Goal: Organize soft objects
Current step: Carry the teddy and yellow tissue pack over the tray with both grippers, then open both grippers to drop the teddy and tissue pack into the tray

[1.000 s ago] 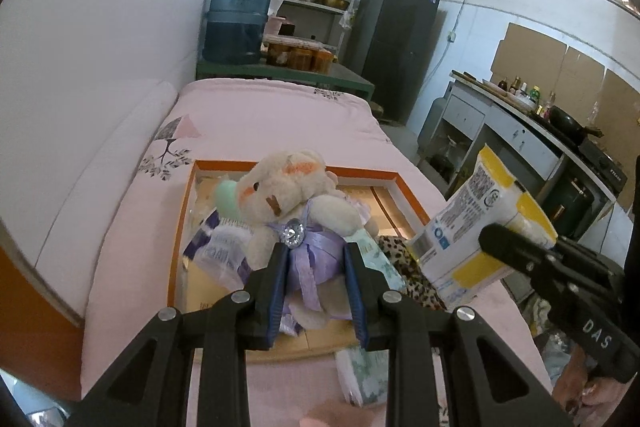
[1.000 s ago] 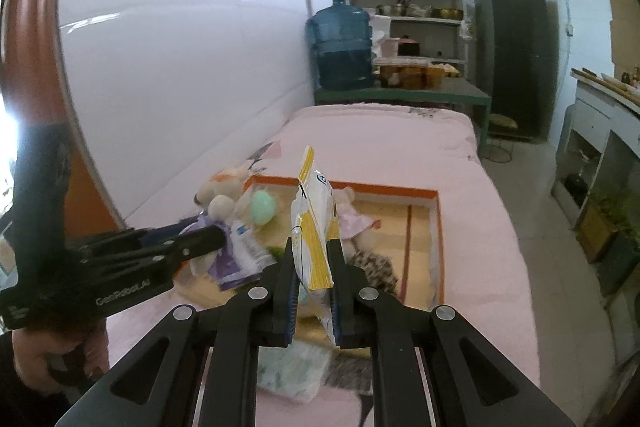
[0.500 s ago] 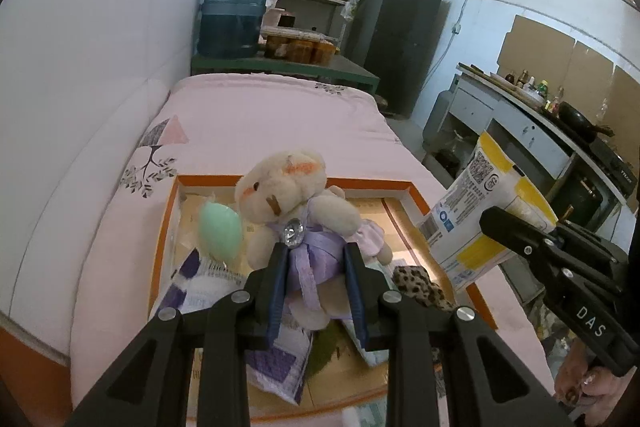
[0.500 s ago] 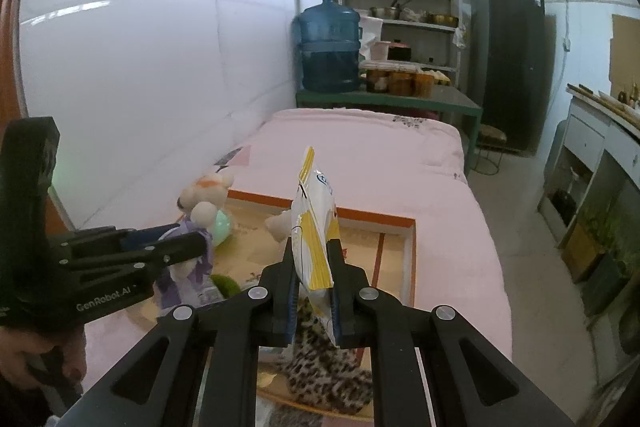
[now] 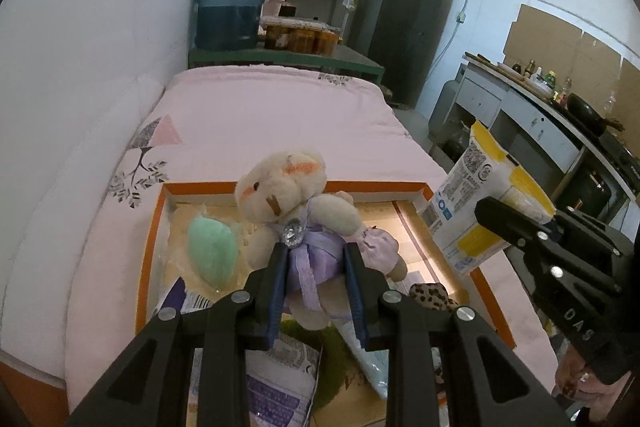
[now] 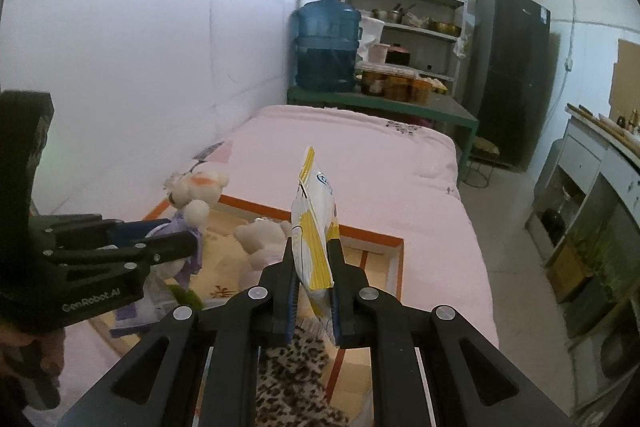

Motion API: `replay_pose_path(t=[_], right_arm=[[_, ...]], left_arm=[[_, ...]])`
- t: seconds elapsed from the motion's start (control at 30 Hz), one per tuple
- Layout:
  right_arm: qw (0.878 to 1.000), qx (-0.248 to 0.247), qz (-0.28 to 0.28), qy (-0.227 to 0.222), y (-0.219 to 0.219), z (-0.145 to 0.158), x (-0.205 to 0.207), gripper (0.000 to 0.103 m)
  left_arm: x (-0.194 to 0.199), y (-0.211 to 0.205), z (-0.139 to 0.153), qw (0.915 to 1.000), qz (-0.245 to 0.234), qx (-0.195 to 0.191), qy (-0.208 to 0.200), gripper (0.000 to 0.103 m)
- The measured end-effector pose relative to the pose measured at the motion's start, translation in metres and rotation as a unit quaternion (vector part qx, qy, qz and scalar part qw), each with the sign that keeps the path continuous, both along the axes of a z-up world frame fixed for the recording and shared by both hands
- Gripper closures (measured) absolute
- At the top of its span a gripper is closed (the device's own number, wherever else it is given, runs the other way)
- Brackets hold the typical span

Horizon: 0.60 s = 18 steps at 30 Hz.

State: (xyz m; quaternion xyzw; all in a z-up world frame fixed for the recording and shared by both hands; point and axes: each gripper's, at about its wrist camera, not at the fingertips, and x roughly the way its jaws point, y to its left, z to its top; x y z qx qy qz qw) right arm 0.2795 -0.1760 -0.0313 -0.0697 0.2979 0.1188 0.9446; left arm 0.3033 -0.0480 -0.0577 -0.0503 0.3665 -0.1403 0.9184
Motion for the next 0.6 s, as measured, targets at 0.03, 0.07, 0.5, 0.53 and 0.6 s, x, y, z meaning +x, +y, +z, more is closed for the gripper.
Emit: replay_pose_path(t=[0.03,0.07,0.5,0.53,0.6], right_arm=[[1.0,-0.004,0.0,0.0,0.001,-0.002,0.001,0.09],[1.0,-0.011,-0.002,0.001,0.003,-0.005,0.004,0.09],[0.999,-0.046,-0.006,0.013,0.015,-0.034,0.021,0.09],[0.999,-0.049,-0.006,0.014,0.015,-0.036,0.021,0.09],[0.998,-0.056,-0.005,0.018,0.017,-0.042,0.023,0.09]], left_arm=[[0.002,0.0,-0.001,1.0,0.0,-0.001,0.003,0.075],[0.004,-0.001,-0.003,1.0,0.0,-0.002,0.006,0.075],[0.018,-0.003,-0.023,0.9996,-0.002,-0.002,0.029,0.075],[0.019,-0.004,-0.025,0.9995,-0.002,-0.002,0.032,0.075],[0.021,-0.005,-0.03,0.9993,-0.003,-0.002,0.038,0.075]])
